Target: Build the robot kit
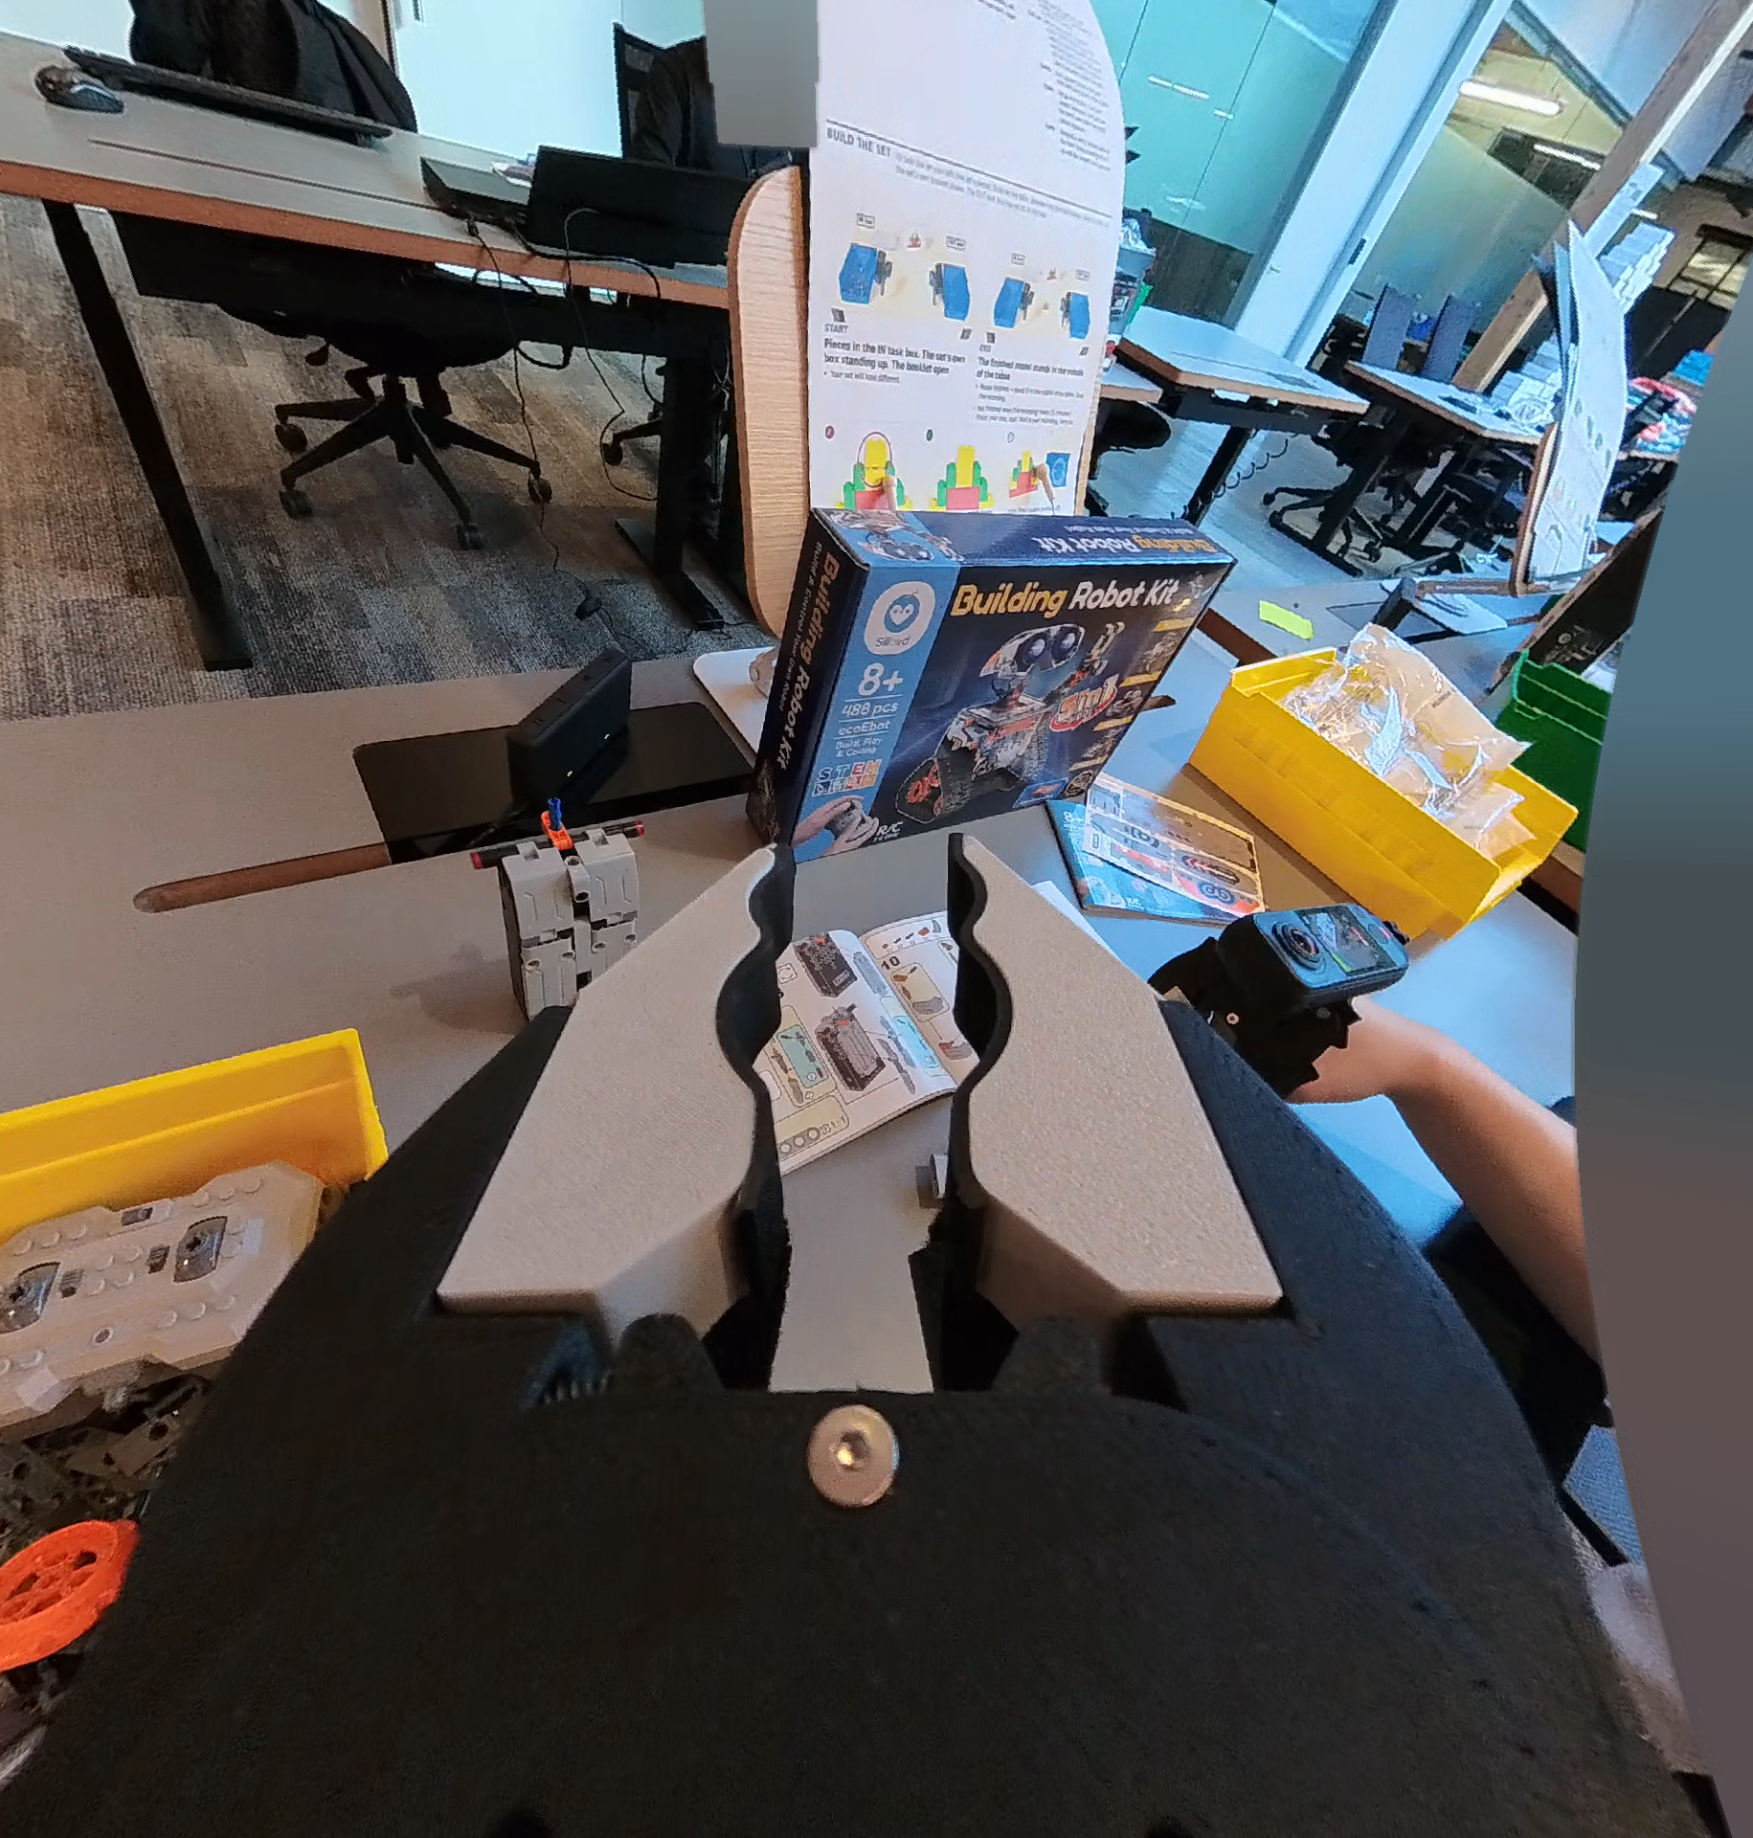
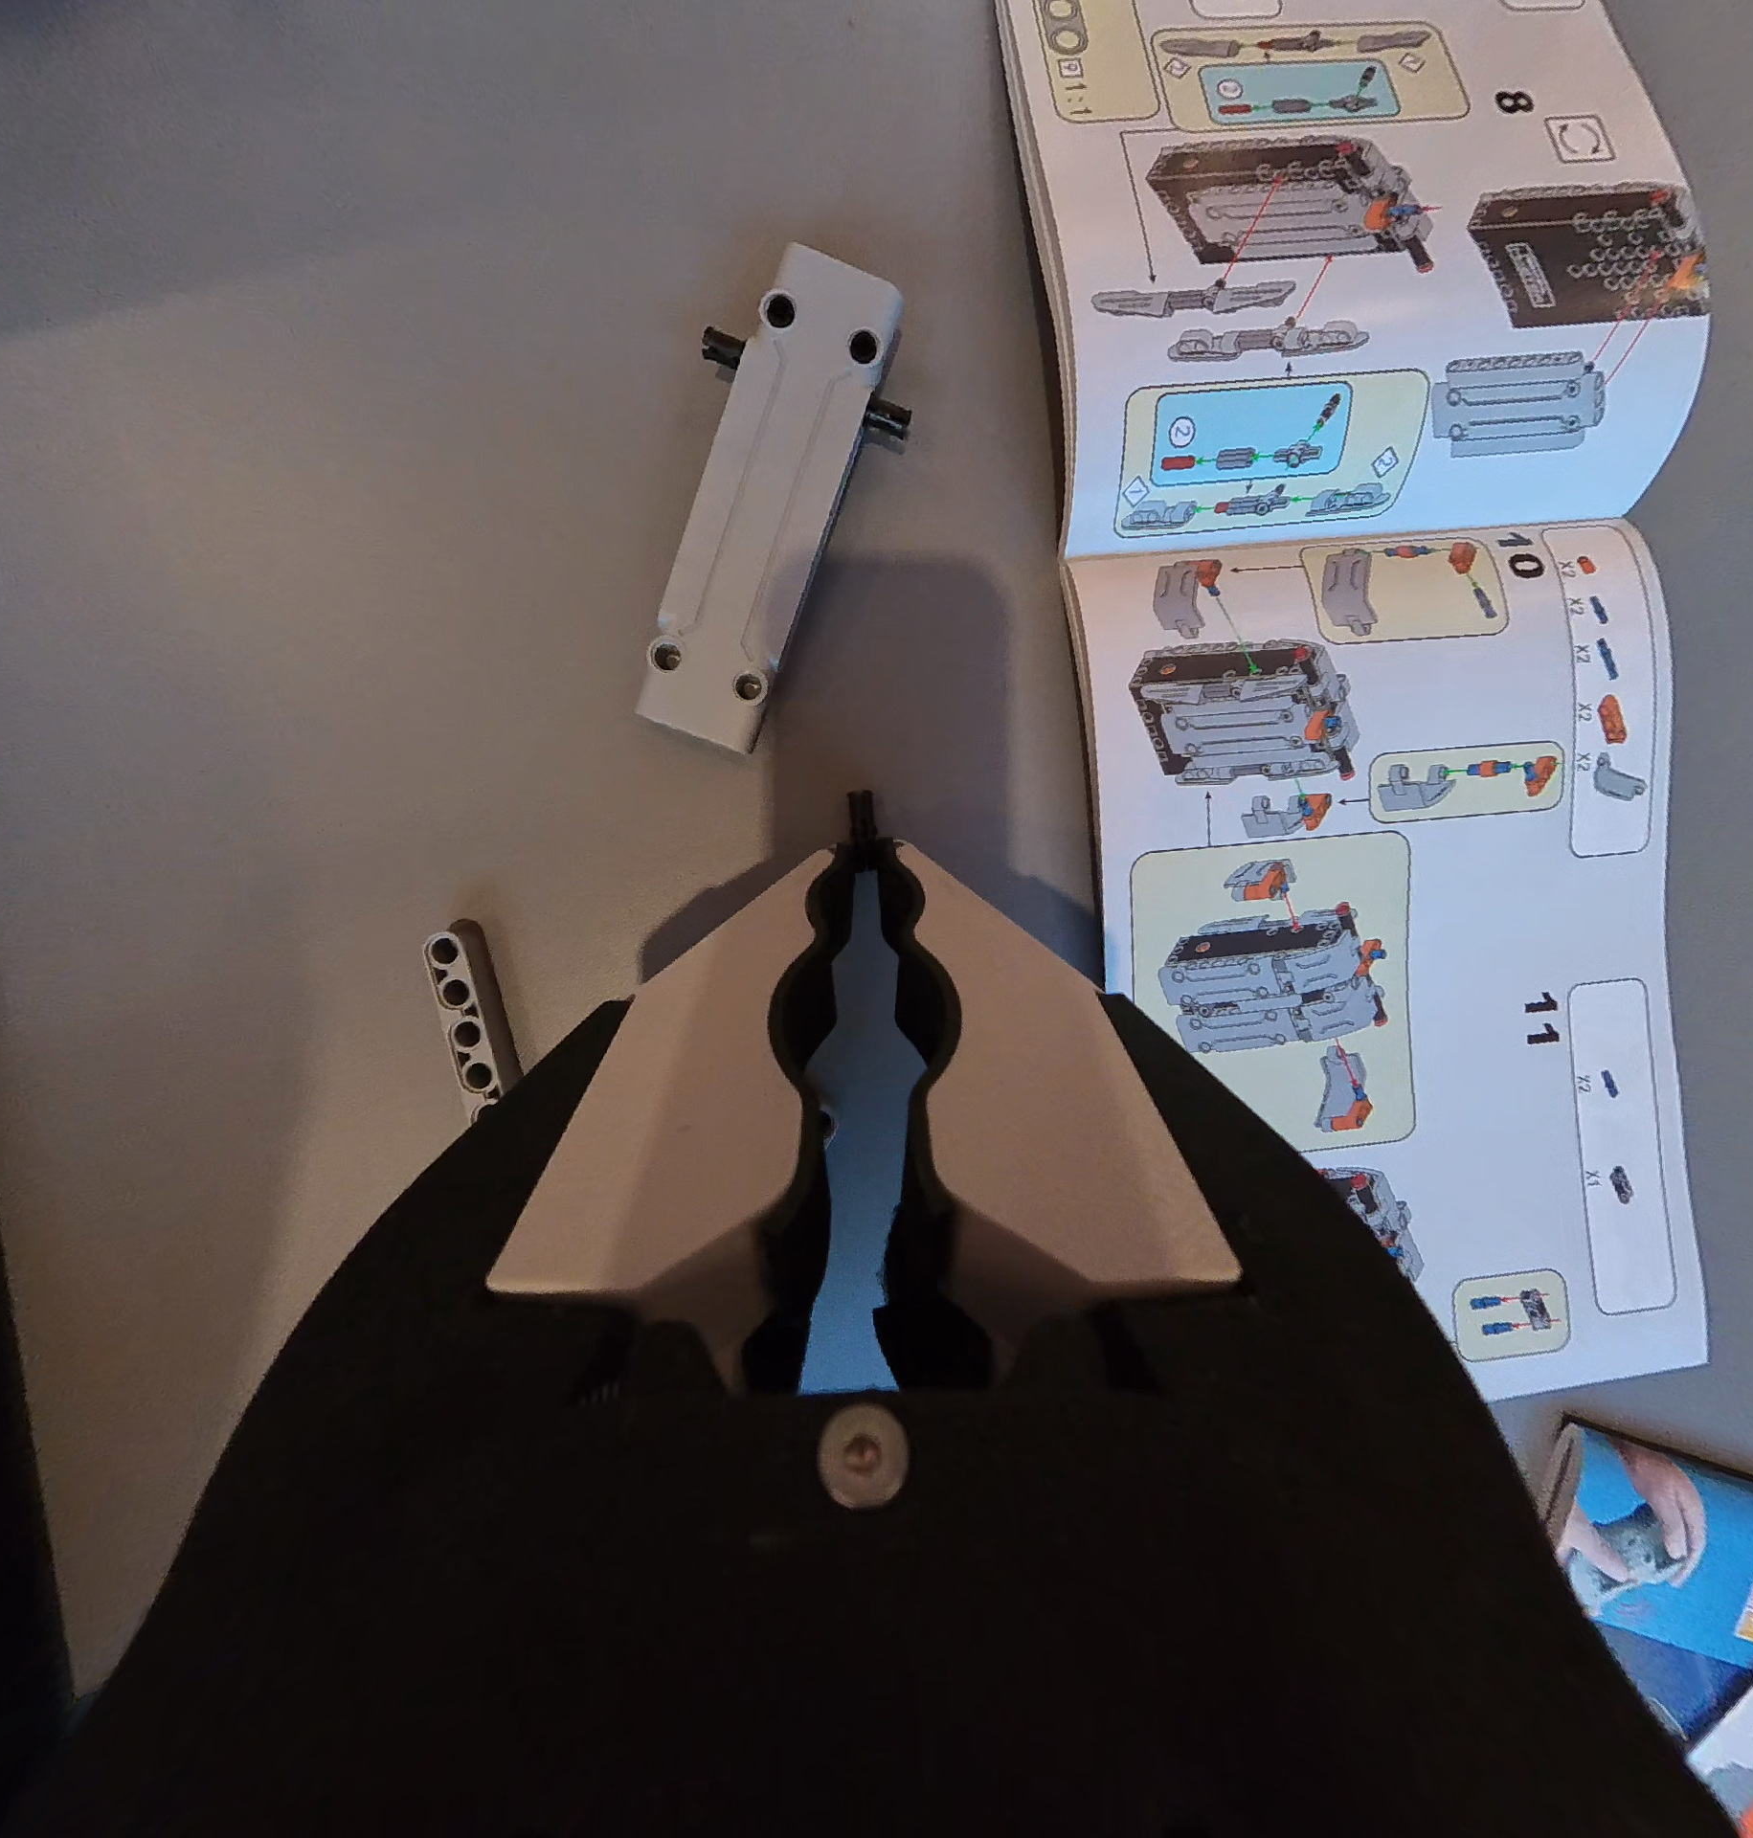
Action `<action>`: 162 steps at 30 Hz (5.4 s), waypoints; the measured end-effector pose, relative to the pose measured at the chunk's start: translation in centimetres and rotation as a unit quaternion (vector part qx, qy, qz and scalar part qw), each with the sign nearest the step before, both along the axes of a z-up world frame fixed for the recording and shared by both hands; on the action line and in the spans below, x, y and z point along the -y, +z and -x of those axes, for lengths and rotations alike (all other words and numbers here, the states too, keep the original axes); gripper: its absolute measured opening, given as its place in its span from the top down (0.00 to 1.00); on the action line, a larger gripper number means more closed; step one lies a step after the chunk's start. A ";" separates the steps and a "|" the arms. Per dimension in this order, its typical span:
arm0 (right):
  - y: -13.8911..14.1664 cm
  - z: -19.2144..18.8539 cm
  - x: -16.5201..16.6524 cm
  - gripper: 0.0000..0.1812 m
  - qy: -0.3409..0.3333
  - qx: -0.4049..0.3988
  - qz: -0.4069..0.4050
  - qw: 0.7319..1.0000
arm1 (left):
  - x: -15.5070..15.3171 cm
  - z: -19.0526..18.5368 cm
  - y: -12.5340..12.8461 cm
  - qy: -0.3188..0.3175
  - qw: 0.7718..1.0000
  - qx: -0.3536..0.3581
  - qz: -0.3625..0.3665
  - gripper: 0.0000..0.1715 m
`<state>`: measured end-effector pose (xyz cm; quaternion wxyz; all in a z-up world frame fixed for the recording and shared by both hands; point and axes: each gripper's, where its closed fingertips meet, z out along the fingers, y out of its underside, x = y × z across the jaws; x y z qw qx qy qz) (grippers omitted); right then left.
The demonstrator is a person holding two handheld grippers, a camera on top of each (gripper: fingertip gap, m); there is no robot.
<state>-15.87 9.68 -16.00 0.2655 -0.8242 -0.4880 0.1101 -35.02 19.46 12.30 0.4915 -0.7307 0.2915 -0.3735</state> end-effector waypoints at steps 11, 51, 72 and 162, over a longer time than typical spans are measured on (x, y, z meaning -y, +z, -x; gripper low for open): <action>0.1 0.3 0.1 0.95 0.002 -0.042 0.002 0.999 | -1.0 -0.1 -0.5 -0.004 1.000 0.012 0.017 0.83; 4.1 0.8 -0.1 0.92 0.006 -0.084 -0.086 0.993 | -5.6 19.7 2.0 0.420 0.886 -0.175 -0.095 0.68; 1.8 6.5 -1.0 0.81 -0.088 -0.114 0.020 0.989 | -6.3 16.1 0.8 0.351 0.915 -0.182 -0.081 0.64; 28.1 4.8 1.6 0.90 0.065 -0.498 -0.057 0.863 | 11.7 -15.7 2.6 -0.361 0.927 0.099 0.004 0.98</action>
